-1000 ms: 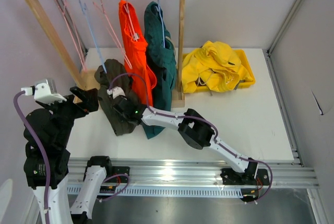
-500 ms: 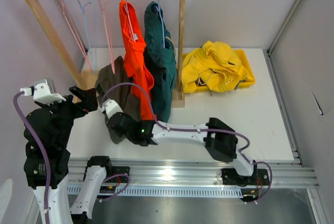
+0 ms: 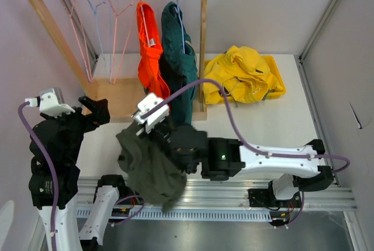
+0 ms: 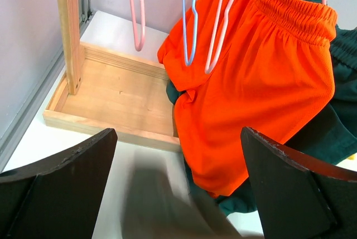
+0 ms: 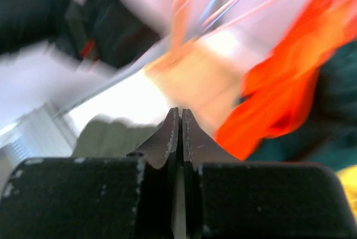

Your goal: Remove the shorts from the hanger

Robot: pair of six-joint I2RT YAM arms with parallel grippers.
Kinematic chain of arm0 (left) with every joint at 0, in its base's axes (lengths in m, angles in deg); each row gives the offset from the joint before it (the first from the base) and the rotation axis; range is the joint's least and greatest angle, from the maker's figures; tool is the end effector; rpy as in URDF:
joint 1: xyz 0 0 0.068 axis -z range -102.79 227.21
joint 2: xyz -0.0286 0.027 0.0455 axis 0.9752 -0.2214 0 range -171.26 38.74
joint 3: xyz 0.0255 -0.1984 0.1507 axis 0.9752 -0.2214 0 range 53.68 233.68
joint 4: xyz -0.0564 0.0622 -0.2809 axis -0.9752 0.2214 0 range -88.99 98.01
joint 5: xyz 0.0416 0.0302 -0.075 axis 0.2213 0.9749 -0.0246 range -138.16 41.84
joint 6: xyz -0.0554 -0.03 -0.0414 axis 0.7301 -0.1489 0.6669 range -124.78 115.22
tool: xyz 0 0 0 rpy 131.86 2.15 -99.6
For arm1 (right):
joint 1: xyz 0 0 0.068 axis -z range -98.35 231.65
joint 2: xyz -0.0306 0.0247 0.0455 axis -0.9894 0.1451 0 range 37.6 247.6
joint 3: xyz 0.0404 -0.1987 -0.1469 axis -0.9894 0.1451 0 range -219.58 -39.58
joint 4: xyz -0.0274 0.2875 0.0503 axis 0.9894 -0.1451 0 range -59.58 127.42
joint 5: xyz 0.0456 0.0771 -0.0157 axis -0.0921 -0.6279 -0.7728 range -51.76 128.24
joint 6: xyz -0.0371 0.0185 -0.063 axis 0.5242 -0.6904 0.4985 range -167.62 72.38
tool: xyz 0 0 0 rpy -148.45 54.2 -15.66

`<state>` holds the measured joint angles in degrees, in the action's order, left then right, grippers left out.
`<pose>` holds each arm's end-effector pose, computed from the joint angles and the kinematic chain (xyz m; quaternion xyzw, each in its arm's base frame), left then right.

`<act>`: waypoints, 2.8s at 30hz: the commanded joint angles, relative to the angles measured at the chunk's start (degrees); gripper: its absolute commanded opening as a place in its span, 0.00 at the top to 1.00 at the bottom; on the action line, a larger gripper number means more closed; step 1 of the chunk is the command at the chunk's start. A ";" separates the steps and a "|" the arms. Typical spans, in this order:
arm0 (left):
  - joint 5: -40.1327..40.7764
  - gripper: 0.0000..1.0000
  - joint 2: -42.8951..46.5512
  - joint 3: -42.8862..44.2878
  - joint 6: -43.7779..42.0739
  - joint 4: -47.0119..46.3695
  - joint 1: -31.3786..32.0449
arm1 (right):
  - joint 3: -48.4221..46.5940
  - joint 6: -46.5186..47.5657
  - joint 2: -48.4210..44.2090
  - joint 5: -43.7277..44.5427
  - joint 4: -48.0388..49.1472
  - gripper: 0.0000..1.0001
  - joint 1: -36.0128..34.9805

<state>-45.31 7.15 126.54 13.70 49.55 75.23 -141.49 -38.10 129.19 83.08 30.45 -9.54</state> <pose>0.1210 0.0073 0.4511 -0.1494 0.7355 -0.0763 0.6565 0.0364 0.4098 0.4700 -0.3113 0.6183 0.2418 0.6799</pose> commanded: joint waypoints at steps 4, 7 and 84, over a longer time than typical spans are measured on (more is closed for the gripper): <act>-0.30 0.01 -0.14 -0.09 0.68 -1.78 0.13 | -14.53 18.51 -4.49 8.25 7.58 1.00 5.84; -0.13 0.01 -0.05 -0.53 0.33 -1.95 0.13 | -20.86 18.52 -4.32 6.23 3.80 1.00 12.34; -22.46 0.02 -45.92 36.56 9.12 -21.02 12.17 | 54.97 -28.41 -65.04 -17.68 -3.93 0.01 61.14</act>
<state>-70.27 -38.64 158.25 23.36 29.44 84.85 -87.09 -65.97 65.31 64.04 33.71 52.07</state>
